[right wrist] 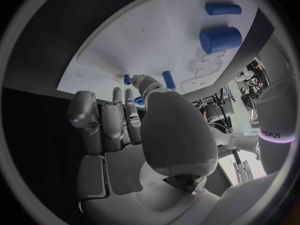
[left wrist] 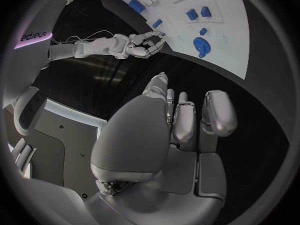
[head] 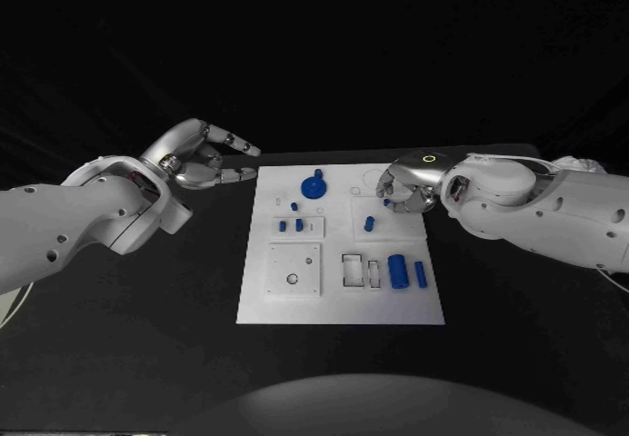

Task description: Assemble the parts on the task board

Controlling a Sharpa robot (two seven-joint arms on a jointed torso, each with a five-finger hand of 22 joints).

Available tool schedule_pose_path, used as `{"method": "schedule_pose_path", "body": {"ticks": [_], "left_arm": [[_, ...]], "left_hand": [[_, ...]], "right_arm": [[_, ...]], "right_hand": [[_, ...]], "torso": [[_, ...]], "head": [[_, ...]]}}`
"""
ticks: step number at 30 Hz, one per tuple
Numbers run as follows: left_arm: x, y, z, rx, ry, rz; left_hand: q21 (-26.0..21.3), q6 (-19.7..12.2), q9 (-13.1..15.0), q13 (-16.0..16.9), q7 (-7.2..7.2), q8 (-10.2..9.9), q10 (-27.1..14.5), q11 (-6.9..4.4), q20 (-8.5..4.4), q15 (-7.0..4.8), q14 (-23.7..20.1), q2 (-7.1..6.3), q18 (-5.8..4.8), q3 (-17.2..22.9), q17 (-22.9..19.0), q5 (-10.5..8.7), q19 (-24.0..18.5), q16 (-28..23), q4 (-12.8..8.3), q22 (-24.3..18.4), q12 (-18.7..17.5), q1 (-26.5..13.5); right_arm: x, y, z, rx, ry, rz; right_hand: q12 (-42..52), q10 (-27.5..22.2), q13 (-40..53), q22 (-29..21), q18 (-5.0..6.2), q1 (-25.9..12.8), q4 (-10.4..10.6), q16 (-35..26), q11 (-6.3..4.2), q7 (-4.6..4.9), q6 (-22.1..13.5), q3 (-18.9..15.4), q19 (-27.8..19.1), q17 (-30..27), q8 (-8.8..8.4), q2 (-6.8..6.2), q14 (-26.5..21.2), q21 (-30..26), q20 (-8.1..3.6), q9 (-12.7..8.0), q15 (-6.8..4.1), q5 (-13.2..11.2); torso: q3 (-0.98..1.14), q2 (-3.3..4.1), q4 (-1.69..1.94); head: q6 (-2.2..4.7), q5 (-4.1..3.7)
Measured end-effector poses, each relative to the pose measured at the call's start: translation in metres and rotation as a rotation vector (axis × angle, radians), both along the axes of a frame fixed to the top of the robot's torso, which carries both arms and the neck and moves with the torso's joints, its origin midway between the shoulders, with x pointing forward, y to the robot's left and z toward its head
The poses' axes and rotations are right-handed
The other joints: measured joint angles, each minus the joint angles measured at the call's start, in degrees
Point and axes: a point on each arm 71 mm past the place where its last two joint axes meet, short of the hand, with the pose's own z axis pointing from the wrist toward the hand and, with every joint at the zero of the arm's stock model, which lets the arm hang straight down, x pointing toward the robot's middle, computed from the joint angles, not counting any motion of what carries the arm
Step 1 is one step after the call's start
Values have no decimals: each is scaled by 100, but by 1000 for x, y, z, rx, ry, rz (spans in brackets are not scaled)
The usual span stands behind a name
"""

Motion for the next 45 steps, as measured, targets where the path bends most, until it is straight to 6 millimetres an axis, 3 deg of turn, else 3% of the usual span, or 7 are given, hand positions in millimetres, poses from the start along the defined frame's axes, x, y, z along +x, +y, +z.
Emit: {"method": "schedule_pose_path", "body": {"ticks": [4,12,21,29,34,40,45], "left_arm": [[0,0,-1,2,2,2],[0,1,-3,5,9,4],[1,0,-4,10,18,4],[1,0,-5,13,26,6],[1,0,-5,15,32,7],[1,0,-6,20,36,9],[1,0,-7,23,40,11]], "left_hand": [[0,0,0,0,0,0,0,0,0,0,0,0,0,15,-1,0,0,0,-15,0,0,0],[0,22,0,-6,-22,0,0,0,0,0,0,24,0,16,-1,0,0,0,-17,0,28,23],[0,42,-5,-12,-2,1,0,0,0,0,0,61,0,16,-19,0,0,0,-17,0,61,61],[0,42,-5,-23,-2,3,0,0,0,22,-22,84,0,37,-25,8,0,0,-7,-1,88,99],[0,63,-5,-40,19,4,21,21,0,22,-22,98,0,49,-40,45,0,0,-18,-1,129,143],[0,63,-11,-52,19,4,21,21,0,22,-22,129,1,80,-42,90,0,0,-17,-1,132,174],[0,83,-11,-65,39,4,21,21,21,22,-21,131,0,80,-51,111,-21,0,-17,-1,158,220]], "right_arm": [[1,-1,-1,-4,4,-4],[2,1,-5,-4,12,-4],[1,2,-11,2,25,2],[2,2,-12,4,29,1],[2,1,-12,7,29,2],[2,0,-12,14,26,6],[2,0,-12,27,17,12]], "right_hand": [[24,0,20,0,0,0,-31,0,0,-19,19,64,0,-10,0,0,0,0,0,60,0,148],[69,0,58,-1,1,-16,-70,23,0,-29,69,103,0,-10,44,17,0,0,0,139,0,175],[187,0,164,-2,2,-37,-140,23,0,-50,132,172,0,-34,146,37,-22,0,0,365,-21,149],[281,41,253,-2,11,6,-334,23,-42,-56,179,254,20,-61,292,81,-43,0,-20,683,-42,239],[364,138,289,-2,16,73,-496,45,-77,3,180,367,20,-63,394,148,-34,67,-63,920,-75,407],[431,291,309,-3,18,93,-608,78,-119,51,131,467,51,-33,464,167,-10,180,-94,1159,-116,407],[483,339,369,-3,19,116,-689,78,-95,108,75,512,81,-21,490,189,9,245,-124,1315,-135,430]], "torso": [[1,1,-3],[2,1,3],[3,1,3],[2,1,-1],[1,1,-3],[0,1,-5],[0,1,-5]], "head": [[0,-19],[0,-5],[0,13],[0,22],[0,29],[0,35],[0,39]]}}
